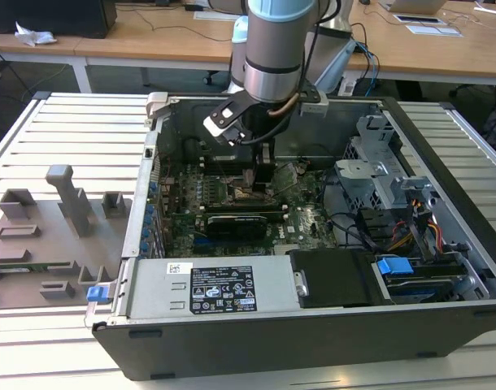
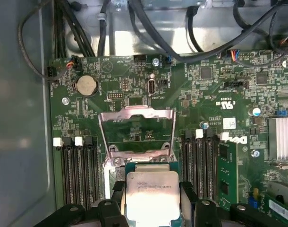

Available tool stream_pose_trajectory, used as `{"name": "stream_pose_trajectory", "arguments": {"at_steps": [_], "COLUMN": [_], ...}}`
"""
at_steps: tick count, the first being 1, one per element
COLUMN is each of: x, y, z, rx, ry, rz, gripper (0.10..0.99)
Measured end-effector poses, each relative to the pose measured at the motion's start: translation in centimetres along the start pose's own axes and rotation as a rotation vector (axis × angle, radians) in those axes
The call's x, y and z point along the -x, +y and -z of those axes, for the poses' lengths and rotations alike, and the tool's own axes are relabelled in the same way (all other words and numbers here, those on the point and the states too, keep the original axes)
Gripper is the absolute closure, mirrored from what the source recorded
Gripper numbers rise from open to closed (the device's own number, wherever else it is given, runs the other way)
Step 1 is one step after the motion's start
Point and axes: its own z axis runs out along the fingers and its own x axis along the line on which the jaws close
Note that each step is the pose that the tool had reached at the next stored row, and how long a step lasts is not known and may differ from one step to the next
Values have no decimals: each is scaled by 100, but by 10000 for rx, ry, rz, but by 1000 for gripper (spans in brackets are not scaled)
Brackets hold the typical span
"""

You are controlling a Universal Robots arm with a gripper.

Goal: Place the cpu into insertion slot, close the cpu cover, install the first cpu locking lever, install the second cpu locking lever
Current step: 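Place the cpu into insertion slot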

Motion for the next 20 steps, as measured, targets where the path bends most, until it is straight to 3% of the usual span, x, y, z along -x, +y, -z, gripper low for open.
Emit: {"name": "stream_pose_trajectory", "arguments": {"at_steps": [20], "x": [-44], "y": [-121], "z": [-192], "rx": [0], "ry": [11], "rz": [4], "gripper": [541]}}
